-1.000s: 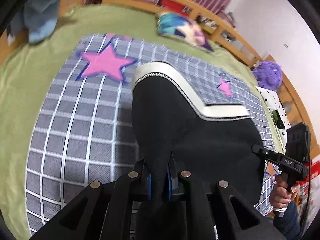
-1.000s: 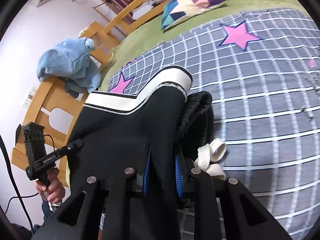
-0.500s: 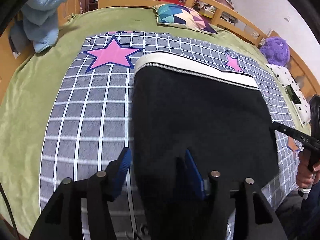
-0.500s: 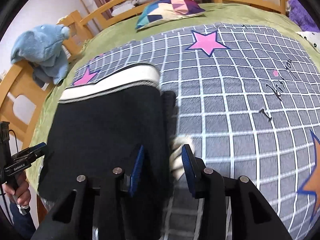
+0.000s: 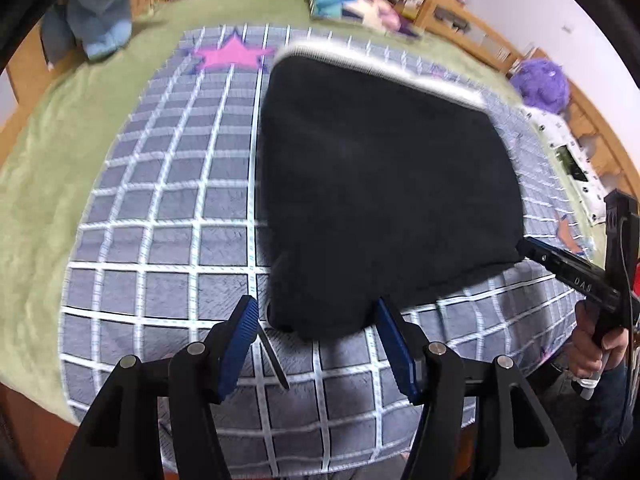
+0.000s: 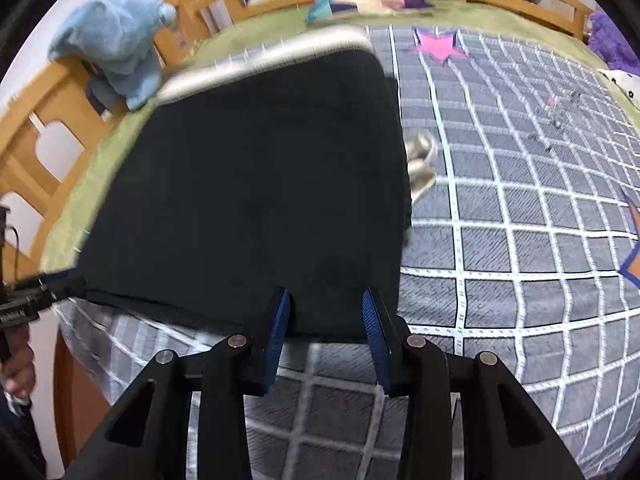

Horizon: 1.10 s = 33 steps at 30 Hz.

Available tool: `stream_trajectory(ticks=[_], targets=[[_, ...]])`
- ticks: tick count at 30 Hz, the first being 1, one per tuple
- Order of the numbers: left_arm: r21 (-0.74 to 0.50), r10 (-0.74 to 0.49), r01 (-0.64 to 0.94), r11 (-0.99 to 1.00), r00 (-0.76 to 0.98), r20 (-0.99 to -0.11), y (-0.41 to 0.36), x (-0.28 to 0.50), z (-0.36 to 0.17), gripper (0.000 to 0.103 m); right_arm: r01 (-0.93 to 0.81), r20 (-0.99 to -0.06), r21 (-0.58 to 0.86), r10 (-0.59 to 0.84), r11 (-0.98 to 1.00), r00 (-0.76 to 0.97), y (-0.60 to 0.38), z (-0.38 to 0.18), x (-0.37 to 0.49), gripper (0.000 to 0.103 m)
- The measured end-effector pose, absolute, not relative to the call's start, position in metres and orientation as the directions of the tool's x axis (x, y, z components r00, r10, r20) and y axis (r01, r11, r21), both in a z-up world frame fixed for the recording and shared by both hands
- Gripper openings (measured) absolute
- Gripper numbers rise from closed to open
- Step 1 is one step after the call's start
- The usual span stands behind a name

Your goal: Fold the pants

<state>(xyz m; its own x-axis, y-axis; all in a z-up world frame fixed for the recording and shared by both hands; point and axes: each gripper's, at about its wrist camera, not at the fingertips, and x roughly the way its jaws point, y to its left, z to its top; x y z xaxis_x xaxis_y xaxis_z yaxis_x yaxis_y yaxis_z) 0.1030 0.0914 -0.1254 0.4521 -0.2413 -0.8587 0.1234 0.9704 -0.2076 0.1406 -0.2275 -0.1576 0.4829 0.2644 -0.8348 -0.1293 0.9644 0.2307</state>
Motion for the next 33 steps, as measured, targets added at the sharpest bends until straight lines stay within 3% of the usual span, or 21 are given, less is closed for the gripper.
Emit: stream_trajectory(ticks=[6, 11, 17, 23, 30, 33], targets=[[-0.211, -0.240, 0.115, 0.971, 0.516, -0.822, 0.086, 0.098, -0.112, 0.059, -0.200, -0.733, 0.198, 0.280, 0.960, 0.620, -0.205, -0.124, 0.128, 0.045], [-0.206, -0.214, 0.067, 0.976, 0.441, -0.872, 0.084, 0.118, -0.145, 0.059, -0.180, -0.827, 0.165, 0.236, 0.970, 0.510, -0.197, -0.181, 0.139, 0.045], [-0.258, -0.298, 0.150, 0.954, 0.501, -0.812, 0.098, 0.132, -0.123, 0.059, -0.224, -0.797, 0.150, 0.252, 0.963, 0.549, -0.202, -0.146, 0.137, 0.045], [-0.243, -0.289, 0.157, 0.957, 0.560, -0.777, 0.094, 0.189, -0.099, 0.059, -0.173, -0.709, 0.107, 0.197, 0.979, 0.678, -0.211, -0.109, 0.187, 0.045], [-0.208, -0.282, 0.191, 0.959, 0.617, -0.735, 0.050, 0.266, -0.098, 0.062, -0.158, -0.692, 0.071, 0.162, 0.985, 0.703, -0.194, -0.126, 0.266, 0.046], [-0.179, -0.243, 0.166, 0.970, 0.583, -0.776, 0.037, 0.298, -0.124, 0.063, -0.180, -0.706, 0.028, 0.147, 0.983, 0.693, -0.194, -0.149, 0.285, 0.046]])
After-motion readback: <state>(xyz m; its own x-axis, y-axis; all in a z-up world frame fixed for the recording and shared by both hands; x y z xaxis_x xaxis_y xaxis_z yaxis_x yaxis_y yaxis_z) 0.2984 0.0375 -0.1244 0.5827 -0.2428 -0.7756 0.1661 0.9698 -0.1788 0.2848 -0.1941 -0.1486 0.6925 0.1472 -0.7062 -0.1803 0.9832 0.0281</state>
